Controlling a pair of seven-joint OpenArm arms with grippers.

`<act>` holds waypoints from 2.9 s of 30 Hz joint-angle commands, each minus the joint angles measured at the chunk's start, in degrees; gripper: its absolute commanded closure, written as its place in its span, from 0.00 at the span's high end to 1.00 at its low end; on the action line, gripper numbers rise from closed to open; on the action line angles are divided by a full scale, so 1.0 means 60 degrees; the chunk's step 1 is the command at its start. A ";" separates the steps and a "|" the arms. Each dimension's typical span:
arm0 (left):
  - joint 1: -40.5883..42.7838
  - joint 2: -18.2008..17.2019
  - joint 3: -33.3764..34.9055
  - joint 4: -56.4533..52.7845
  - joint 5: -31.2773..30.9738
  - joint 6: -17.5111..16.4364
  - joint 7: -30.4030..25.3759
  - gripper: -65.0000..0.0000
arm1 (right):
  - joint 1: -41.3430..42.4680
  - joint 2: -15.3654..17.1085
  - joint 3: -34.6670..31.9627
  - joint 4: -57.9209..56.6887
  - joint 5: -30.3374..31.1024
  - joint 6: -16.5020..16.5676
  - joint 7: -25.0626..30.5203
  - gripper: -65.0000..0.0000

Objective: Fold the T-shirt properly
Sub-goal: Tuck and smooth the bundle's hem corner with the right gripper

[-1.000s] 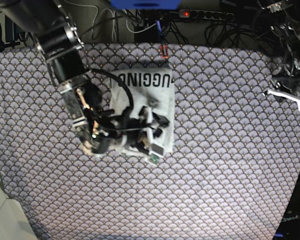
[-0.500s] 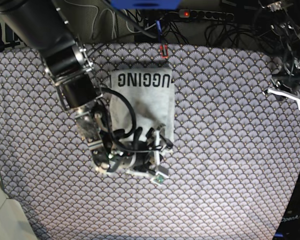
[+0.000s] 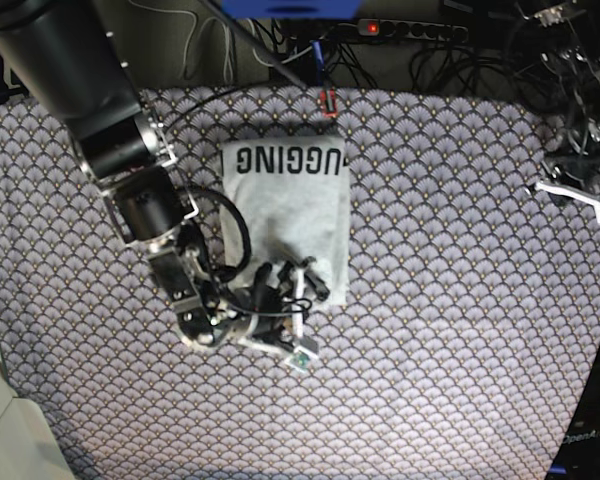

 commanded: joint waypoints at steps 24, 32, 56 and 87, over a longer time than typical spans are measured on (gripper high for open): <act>-0.0441 -0.0075 -0.0007 0.0068 -0.0050 -0.0002 -0.0185 0.00 | 0.0243 -0.0268 0.0038 -0.0153 0.0177 0.0031 0.0566 0.00; -0.0382 -0.0134 -0.0066 0.0068 -0.0050 -0.0002 -0.0185 0.00 | 0.0316 -0.0605 0.0024 -0.0153 0.0177 0.0031 0.0566 0.00; -0.0368 -0.0075 -0.0007 0.0141 -0.0050 -0.0002 -0.0185 0.00 | 0.0228 -0.0459 0.0053 -0.0153 0.0163 0.0031 0.0801 0.41; 0.1068 -0.1027 -0.2644 0.0390 -0.0856 -0.2566 0.0694 0.00 | -0.4739 0.0303 0.4112 0.9561 0.0177 0.0031 -0.2760 0.00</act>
